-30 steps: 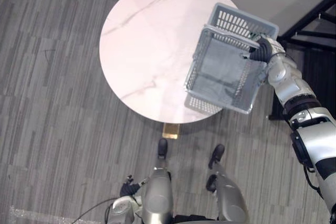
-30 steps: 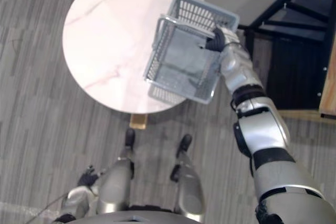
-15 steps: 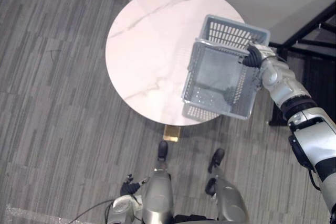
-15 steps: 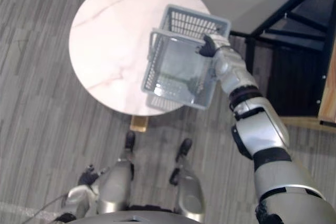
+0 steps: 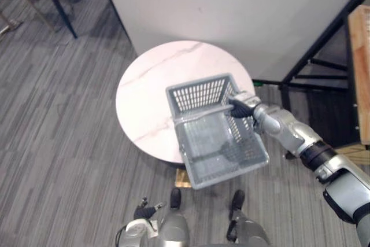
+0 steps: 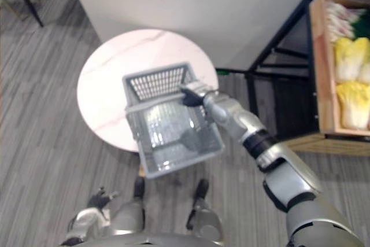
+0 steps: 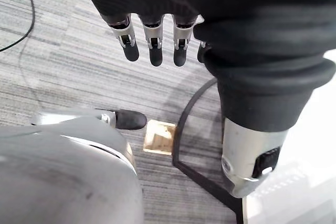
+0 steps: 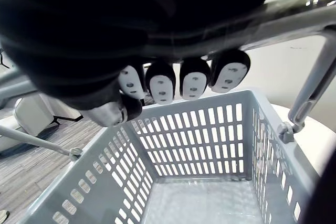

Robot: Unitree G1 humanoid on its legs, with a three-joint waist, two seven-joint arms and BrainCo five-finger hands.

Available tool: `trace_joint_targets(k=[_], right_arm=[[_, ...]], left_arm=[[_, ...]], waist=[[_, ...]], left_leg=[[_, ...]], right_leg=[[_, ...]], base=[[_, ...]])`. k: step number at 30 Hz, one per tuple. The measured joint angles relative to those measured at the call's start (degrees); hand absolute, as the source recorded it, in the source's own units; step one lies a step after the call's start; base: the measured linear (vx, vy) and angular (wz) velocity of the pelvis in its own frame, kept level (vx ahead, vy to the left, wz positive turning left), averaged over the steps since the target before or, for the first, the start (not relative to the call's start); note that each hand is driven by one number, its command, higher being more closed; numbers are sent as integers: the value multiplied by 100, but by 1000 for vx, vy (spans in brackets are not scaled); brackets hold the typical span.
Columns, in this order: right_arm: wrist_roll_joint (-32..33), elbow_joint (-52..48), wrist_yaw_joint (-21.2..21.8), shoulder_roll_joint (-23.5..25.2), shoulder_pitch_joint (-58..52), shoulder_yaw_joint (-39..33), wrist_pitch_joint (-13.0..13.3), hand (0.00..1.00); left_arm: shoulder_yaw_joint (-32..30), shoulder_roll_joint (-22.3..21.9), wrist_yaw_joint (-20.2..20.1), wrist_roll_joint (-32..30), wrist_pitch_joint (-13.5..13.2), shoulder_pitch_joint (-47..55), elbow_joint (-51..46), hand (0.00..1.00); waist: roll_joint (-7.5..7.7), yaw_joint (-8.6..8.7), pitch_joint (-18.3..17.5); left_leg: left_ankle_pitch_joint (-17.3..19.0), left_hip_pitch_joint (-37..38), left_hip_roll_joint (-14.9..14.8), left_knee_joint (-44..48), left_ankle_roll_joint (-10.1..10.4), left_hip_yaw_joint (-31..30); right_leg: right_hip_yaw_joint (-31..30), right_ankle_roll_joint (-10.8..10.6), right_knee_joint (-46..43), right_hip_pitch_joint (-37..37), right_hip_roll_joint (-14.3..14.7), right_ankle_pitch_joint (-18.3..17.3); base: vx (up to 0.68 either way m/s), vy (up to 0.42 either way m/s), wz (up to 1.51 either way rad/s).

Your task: Pick vegetable in the basket

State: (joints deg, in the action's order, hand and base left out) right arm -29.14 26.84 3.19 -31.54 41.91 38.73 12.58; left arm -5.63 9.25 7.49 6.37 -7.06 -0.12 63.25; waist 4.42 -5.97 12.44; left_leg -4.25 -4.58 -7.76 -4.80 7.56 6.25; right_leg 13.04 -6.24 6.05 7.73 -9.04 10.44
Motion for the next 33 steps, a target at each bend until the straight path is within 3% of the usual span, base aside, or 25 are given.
trace_joint_targets(k=[6,12,14,20,24,27,30,33], right_arm=[[108,-695,215,-463,-917,2,87,100],[243,-1485,349,-1042,-1822,-224,198,100],[321,-1694,350,-1107,-2118,-406,258,100],[326,-1992,348,-1240,-2656,-713,316,100],[324,-1993,341,-1248,-2979,-916,320,100],[321,-2197,312,-1249,-3419,-1424,359,100],[264,-2562,205,-1260,-3733,-1931,364,100],[137,-2913,80,-1248,-3829,-2190,276,100]], left_arm=[[-144,9,-37,-217,11,193,53,0],[-282,4,-131,-279,20,452,176,0],[-359,2,-154,-281,25,568,247,0],[-482,-81,-221,-283,103,868,287,0],[-680,-205,-224,-283,130,1025,267,0],[-647,-225,-221,-295,153,1068,271,0],[-502,-160,-192,-305,151,1000,247,0],[-162,49,-160,-561,138,868,181,0]], waist=[[103,196,-230],[48,323,-502],[43,413,-566],[-52,429,-707],[-187,422,-746],[-243,508,-774],[-172,659,-745],[40,814,-702]], left_leg=[[74,119,-1,9,-14,206],[200,209,-26,126,25,418],[219,267,-39,123,32,451],[351,426,-93,230,63,570],[893,453,-265,1009,52,691],[1195,508,-394,1503,77,781],[1370,413,-344,1893,-2,1130],[1748,-72,-136,2635,-338,1615]], right_leg=[[-192,-14,2,6,2,8],[-409,-22,2,5,33,13],[-432,-21,2,-26,49,12],[-546,-8,2,-165,99,3],[-697,7,-132,-401,175,-175],[-866,-11,-600,-353,218,-395],[-1291,-56,-1104,82,145,-427],[-1767,-299,-857,563,-18,-382]], base=[[-17,11,-18],[9,6,-18],[27,2,-8],[8,-4,-11],[-4,0,-21],[-8,28,-31],[-56,99,-57],[-184,165,-90]])
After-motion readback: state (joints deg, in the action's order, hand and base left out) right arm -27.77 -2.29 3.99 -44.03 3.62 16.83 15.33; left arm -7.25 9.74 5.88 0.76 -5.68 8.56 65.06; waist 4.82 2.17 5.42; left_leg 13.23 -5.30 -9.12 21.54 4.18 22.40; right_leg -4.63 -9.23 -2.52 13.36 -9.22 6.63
